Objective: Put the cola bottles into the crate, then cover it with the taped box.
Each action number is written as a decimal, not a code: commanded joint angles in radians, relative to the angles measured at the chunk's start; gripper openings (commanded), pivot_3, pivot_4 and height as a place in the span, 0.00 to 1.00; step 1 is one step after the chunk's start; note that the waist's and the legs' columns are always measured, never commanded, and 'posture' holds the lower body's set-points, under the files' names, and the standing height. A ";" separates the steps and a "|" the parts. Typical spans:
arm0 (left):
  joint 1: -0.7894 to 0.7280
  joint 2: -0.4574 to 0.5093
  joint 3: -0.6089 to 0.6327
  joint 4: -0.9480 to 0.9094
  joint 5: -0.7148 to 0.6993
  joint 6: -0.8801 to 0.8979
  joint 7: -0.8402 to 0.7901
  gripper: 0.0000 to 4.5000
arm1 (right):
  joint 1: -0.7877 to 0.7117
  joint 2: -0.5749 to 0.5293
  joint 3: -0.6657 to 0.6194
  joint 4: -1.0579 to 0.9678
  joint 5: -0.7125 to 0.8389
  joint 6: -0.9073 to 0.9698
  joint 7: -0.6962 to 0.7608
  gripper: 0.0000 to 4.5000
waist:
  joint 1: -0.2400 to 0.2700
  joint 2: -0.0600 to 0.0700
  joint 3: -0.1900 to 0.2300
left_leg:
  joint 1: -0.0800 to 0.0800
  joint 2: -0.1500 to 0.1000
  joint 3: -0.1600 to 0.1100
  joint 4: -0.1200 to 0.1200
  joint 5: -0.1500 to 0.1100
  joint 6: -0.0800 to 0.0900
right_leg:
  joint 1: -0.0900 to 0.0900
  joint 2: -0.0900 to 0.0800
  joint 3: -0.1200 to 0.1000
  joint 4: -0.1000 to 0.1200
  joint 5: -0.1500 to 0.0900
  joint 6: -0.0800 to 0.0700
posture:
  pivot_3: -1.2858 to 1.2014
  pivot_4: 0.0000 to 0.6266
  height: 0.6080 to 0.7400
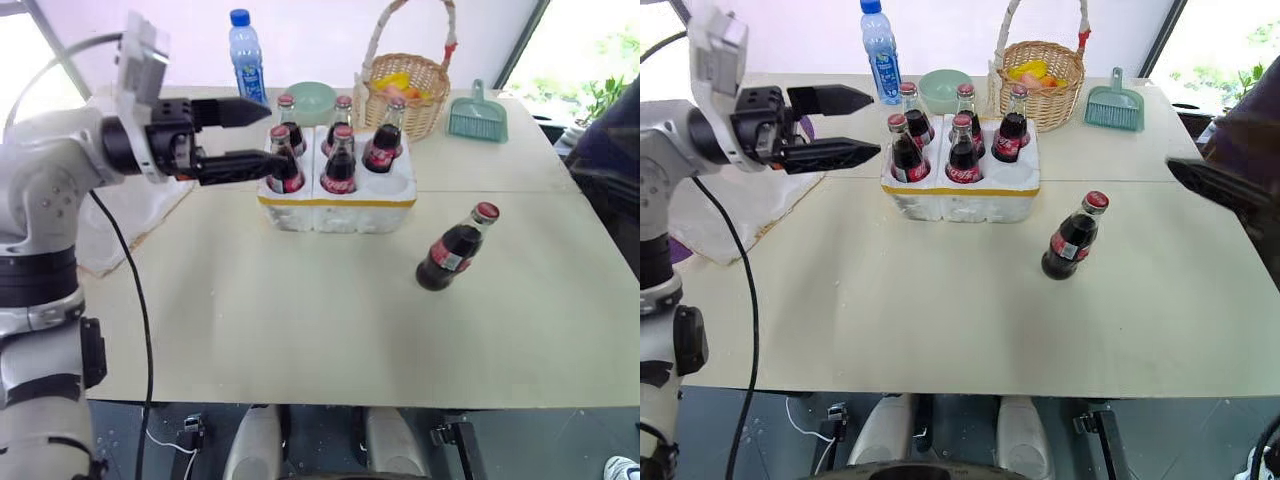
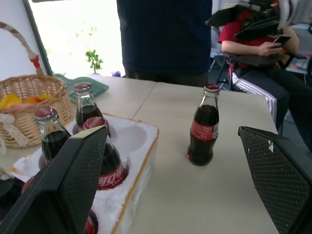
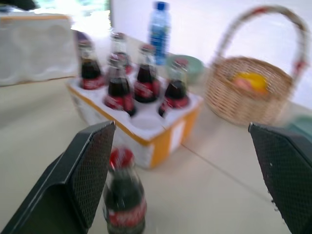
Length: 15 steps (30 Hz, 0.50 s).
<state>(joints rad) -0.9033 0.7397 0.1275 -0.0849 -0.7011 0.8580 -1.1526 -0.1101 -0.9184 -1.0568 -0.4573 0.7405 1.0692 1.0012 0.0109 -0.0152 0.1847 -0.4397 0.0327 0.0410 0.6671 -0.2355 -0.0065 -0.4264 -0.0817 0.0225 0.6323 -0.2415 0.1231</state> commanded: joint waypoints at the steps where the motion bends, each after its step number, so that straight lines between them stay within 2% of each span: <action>1: 0.011 -0.013 -0.023 -0.043 -0.008 -0.020 0.010 0.99 | 0.149 0.109 -0.156 -0.130 0.027 -0.009 -0.049 1.00 | 0.000 0.000 0.000 | 0.000 0.000 0.000 0.000 0.000 0.000 | 0.000 0.000 0.000 0.000 0.000 0.000 | 0.52 0.24 1.00; 4: 0.034 -0.018 -0.048 -0.056 -0.010 -0.027 -0.007 0.99 | 0.256 0.219 -0.163 -0.192 0.051 -0.044 -0.107 1.00 | -0.007 0.001 0.000 | 0.003 0.000 0.002 0.000 0.000 0.000 | 0.002 0.000 0.002 0.000 0.000 0.000 | 0.52 0.24 1.00; 8: 0.045 -0.035 -0.077 -0.043 -0.014 -0.028 -0.014 0.99 | 0.375 0.334 -0.057 -0.277 0.040 -0.124 -0.164 1.00 | -0.011 0.001 0.000 | 0.009 0.000 0.001 -0.001 0.000 0.000 | 0.006 0.000 0.002 0.000 -0.001 -0.001 | 0.52 0.24 1.00; 15: 0.049 -0.038 -0.126 -0.054 -0.004 -0.046 -0.041 0.99 | 0.370 0.370 0.217 -0.278 0.028 -0.215 -0.273 1.00 | -0.026 0.001 0.000 | 0.014 0.000 0.001 -0.002 0.000 0.000 | 0.013 0.000 0.002 -0.001 -0.002 -0.004 | 0.52 0.24 1.00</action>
<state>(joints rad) -0.8534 0.6933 -0.0023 -0.1117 -0.7049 0.8353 -1.1828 0.2704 -0.5500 -0.8706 -0.7204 0.7618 0.8882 0.7505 -0.0150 -0.0146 0.1843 -0.4253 0.0329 0.0418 0.6647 -0.2357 -0.0066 -0.4140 -0.0812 0.0246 0.6309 -0.2440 0.1190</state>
